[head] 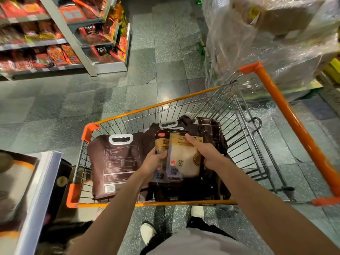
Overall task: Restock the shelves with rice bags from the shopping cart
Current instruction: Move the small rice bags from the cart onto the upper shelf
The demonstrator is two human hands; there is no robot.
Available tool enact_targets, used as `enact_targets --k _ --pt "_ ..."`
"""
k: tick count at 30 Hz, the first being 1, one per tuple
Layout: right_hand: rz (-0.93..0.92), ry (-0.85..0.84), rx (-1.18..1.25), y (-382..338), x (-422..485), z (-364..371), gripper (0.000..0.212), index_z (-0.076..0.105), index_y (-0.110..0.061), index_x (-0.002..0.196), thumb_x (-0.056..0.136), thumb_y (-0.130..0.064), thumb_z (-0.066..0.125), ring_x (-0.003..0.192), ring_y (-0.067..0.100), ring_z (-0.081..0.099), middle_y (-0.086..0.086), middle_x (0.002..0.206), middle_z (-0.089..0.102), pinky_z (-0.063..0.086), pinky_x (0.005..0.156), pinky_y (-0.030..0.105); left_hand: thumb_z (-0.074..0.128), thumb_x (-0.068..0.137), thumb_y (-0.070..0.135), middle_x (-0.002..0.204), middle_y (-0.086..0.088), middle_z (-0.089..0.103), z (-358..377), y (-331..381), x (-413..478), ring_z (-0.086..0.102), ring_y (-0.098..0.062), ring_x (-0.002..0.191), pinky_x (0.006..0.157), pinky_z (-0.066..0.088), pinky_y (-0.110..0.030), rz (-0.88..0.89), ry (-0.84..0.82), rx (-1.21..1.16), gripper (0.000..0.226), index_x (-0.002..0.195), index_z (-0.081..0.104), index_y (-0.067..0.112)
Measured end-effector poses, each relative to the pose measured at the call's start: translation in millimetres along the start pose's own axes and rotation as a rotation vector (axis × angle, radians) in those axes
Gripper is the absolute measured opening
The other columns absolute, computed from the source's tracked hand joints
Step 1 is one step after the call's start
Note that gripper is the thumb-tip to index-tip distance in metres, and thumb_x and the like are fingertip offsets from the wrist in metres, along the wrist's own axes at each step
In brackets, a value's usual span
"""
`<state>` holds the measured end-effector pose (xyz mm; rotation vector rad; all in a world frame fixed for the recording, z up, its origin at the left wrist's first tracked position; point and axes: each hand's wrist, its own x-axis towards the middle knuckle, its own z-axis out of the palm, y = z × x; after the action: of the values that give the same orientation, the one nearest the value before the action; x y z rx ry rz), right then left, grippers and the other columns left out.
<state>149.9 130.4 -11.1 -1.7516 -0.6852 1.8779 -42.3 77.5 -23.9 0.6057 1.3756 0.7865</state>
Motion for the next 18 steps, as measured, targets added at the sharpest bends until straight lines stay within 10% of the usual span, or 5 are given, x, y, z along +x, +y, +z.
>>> enact_targets --k 7,11,15,18 --pt "-0.235 -0.187 0.046 -23.0 6.1 -9.4 0.026 0.059 -0.014 0.095 0.079 -0.016 0.079 0.080 0.021 0.072 0.006 0.090 0.074 0.059 0.072 0.036 0.043 0.101 0.002 0.099 -0.010 0.068 19.1 11.6 7.9 0.063 -0.012 0.065 0.050 0.045 -0.024 0.009 0.117 -0.107 0.029 0.126 0.057 0.009" --pt "-0.104 -0.139 0.175 -20.5 19.5 -16.0 0.028 0.057 -0.011 0.097 0.078 -0.010 0.079 0.087 0.029 0.071 0.016 0.104 0.072 0.059 0.077 0.042 0.041 0.103 0.040 0.127 0.005 0.055 23.3 20.6 -0.9 0.049 -0.012 0.112 0.101 0.038 -0.038 0.031 0.052 -0.031 0.044 0.140 0.047 0.017" --pt "-0.077 -0.148 0.157 -22.5 18.3 -12.7 0.022 0.059 -0.010 0.089 0.079 -0.009 0.078 0.082 0.027 0.070 0.014 0.097 0.072 0.059 0.079 0.043 0.045 0.076 0.080 0.132 0.014 0.050 25.9 23.9 -1.6 0.046 -0.011 0.123 0.113 0.030 -0.044 0.068 0.020 0.046 0.084 0.142 0.047 0.028" --pt "-0.150 -0.221 0.180 -26.4 15.0 1.3 0.019 0.061 -0.013 0.089 0.081 -0.006 0.076 0.082 0.024 0.069 0.008 0.091 0.072 0.058 0.080 0.041 0.055 0.076 0.079 0.093 -0.007 0.071 31.4 25.8 3.1 0.072 -0.014 0.079 0.073 0.061 -0.036 0.050 0.008 -0.011 0.082 0.130 0.054 0.018"
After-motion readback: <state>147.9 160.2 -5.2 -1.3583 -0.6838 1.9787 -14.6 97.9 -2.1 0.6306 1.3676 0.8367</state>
